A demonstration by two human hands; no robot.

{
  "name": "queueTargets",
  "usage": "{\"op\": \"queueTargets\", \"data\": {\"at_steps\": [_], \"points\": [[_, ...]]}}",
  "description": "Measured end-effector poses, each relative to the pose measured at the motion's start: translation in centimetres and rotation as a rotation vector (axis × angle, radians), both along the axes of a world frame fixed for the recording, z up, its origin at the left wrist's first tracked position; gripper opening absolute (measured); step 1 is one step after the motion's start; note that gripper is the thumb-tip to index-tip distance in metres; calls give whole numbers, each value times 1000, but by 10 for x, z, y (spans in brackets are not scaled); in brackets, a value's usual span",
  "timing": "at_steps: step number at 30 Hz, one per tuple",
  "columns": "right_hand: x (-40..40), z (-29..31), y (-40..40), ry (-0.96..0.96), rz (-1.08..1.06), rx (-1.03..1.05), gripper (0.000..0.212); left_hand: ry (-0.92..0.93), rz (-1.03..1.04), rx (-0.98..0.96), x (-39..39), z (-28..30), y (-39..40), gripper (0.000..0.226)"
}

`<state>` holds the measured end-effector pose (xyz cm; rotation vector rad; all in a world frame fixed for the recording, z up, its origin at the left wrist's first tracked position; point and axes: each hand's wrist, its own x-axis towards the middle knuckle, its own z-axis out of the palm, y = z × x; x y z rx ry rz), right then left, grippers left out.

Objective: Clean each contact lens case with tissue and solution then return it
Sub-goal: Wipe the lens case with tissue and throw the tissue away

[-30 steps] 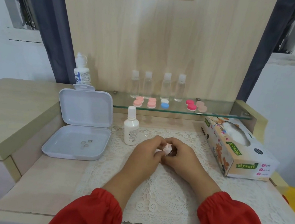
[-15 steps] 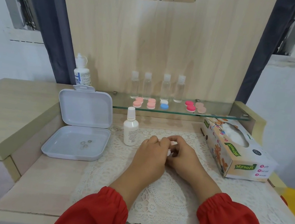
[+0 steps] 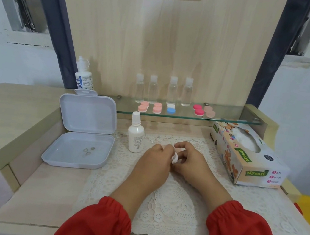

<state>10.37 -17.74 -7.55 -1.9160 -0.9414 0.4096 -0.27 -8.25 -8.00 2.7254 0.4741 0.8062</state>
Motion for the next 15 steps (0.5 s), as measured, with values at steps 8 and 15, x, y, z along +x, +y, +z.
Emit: {"op": "queueTargets", "data": {"at_steps": [8,15], "points": [[-2,0,1,-16,-4,3,50,53,-28,-253,3,-3,2,23],[-3,2,1,-34,13,-57,51,-420,52,-718,-2,10,16,38]]}}
